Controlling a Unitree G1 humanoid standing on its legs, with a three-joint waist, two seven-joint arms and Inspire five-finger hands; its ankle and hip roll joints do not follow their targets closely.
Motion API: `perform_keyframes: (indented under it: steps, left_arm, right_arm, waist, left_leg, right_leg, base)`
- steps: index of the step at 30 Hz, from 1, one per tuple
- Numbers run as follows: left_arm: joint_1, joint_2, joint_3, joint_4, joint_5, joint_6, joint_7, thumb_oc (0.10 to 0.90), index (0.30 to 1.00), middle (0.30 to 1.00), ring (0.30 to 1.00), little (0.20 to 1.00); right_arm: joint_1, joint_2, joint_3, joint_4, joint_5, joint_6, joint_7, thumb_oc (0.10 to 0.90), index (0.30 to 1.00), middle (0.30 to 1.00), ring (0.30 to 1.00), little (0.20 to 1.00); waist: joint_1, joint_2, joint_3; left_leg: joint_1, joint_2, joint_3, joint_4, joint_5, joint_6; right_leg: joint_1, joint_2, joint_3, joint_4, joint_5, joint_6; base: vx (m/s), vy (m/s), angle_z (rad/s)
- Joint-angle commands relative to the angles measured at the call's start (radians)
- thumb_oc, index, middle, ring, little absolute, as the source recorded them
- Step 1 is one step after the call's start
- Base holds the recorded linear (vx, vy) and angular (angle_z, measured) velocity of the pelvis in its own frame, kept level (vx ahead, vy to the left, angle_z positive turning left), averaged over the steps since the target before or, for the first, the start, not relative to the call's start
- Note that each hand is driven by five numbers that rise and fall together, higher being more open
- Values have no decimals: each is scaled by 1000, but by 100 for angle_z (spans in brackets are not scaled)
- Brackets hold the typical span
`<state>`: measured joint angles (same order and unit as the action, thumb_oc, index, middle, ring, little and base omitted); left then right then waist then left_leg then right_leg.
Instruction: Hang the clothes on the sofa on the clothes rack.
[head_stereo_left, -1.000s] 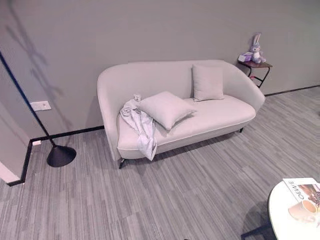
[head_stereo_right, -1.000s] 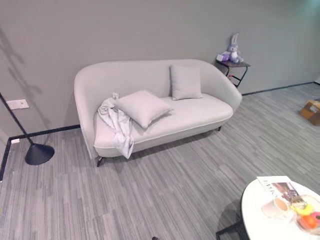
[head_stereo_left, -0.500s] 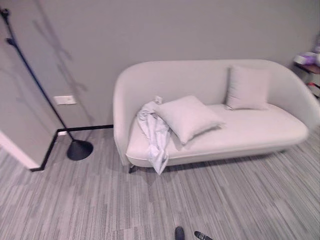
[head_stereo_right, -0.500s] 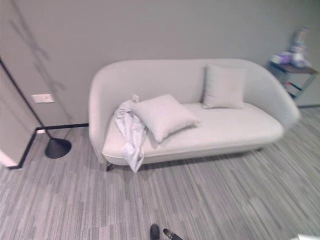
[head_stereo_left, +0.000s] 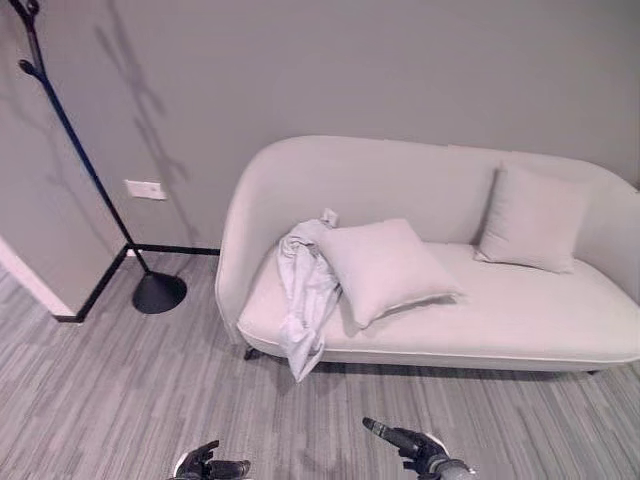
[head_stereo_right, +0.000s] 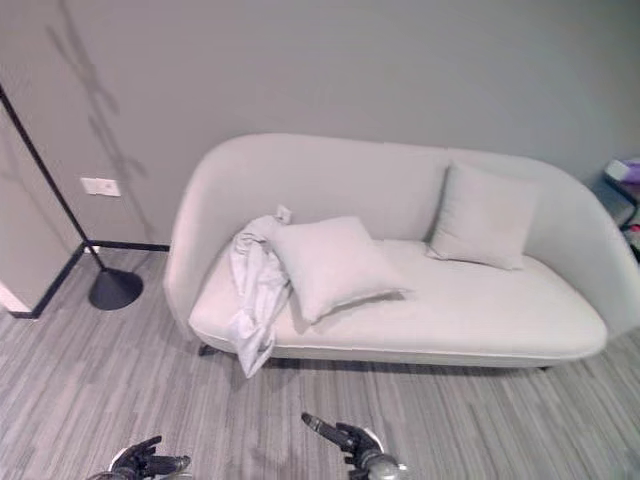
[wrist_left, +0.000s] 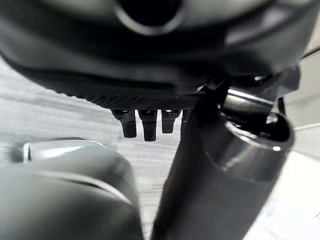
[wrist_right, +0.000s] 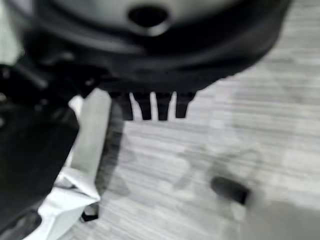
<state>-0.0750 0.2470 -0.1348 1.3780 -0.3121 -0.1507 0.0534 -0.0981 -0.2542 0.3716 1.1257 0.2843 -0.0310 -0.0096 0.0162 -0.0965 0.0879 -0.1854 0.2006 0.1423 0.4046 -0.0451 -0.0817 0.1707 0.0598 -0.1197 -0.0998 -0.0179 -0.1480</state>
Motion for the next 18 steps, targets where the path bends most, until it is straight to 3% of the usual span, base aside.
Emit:
perform_keyframes:
  steps: [1,2,3,4,5,8,10,11,12,15,16,17,18]
  left_arm:
    - [38,-85,-47,75,-4,3,15,800,900,900,900,900]
    - [51,-80,-6,98,-66,6,12,800,900,900,900,900]
    - [82,-82,25,125,-70,12,6,800,900,900,900,900]
    - [92,-69,17,133,-12,11,24,800,900,900,900,900]
    - [81,-67,-16,113,13,7,33,800,900,900,900,900]
    - [65,-71,-50,83,25,2,52,800,900,900,900,900]
    - [51,-75,-108,29,36,-4,71,800,900,900,900,900]
    - [51,-75,-109,29,36,-3,71,800,900,900,900,900]
    - [45,-76,-126,6,27,-5,77,800,900,900,900,900]
    - [42,-77,-129,3,22,-6,81,800,900,900,900,900]
    - [40,-84,-132,3,13,3,79,800,900,900,900,900]
    - [42,-91,-111,31,-8,8,77,800,900,900,900,900]
    - [40,-95,-100,46,-20,9,84,800,900,900,900,900]
  right_arm:
    - [-36,-26,-95,6,35,-30,-55,800,900,900,900,900]
    - [-56,-15,-137,83,101,-29,-58,800,900,900,900,900]
    - [-45,-1,-157,107,110,-28,-56,800,900,900,900,900]
    - [-45,32,-175,111,98,-28,-88,800,900,900,900,900]
    - [-57,33,-181,114,91,-31,-107,800,900,900,900,900]
    - [-77,32,-206,115,87,-44,-164,800,900,900,900,900]
    - [-99,23,-245,81,70,-58,-254,800,900,900,900,900]
    - [-98,23,-245,80,69,-57,-254,800,900,900,900,900]
    - [-105,16,-248,29,42,-61,-304,800,900,900,900,900]
    - [-103,15,-247,1,20,-57,-330,800,900,900,900,900]
    - [-92,22,-247,-28,20,-51,-347,800,900,900,900,900]
    - [-50,35,-253,-46,68,-51,-354,800,900,900,900,900]
    - [-24,47,-256,-68,102,-53,-358,800,900,900,900,900]
  waist:
    - [37,43,-38]
    - [76,61,-42]
    - [89,69,-71]
    - [101,47,-115]
    - [99,40,-121]
    - [99,39,-118]
    - [84,55,-97]
    - [85,54,-97]
    - [68,75,-72]
    - [62,86,-60]
    - [40,106,-45]
    - [3,114,-31]
    - [-13,104,-21]
  left_leg:
    - [59,-94,-87,-391,160,8]
    - [-17,-122,-105,-471,232,-6]
    - [19,-119,-93,-489,235,3]
    - [78,-166,-61,-475,190,34]
    - [97,-193,-47,-473,166,51]
    - [113,-219,-42,-470,143,69]
    - [150,-250,-45,-468,111,104]
    - [150,-250,-43,-468,111,105]
    - [180,-251,-46,-469,97,125]
    - [193,-247,-44,-470,91,130]
    - [221,-236,-48,-478,79,137]
    - [245,-225,-75,-490,76,124]
    - [251,-226,-82,-492,69,113]
  right_leg:
    - [-30,-93,42,54,-26,194]
    - [49,-94,62,42,-62,195]
    - [89,-109,72,43,-80,213]
    - [91,-204,68,76,-50,261]
    - [76,-240,75,113,5,285]
    - [56,-268,77,175,52,302]
    - [-13,-289,89,344,166,309]
    - [-14,-289,91,346,165,310]
    - [-71,-286,94,469,223,299]
    - [-97,-283,88,516,220,294]
    - [-160,-261,73,576,174,275]
    - [-209,-187,70,479,38,251]
    - [-216,-170,75,338,21,254]
  base:
    - [797,375,106]
    - [1050,449,73]
    - [1433,668,9]
    - [1147,633,-27]
    - [868,551,-37]
    - [218,218,-22]
    - [167,224,34]
    - [108,202,-45]
    - [49,122,-87]
    - [63,116,-16]
    - [214,70,55]
    - [258,5,40]
    - [201,-101,-10]
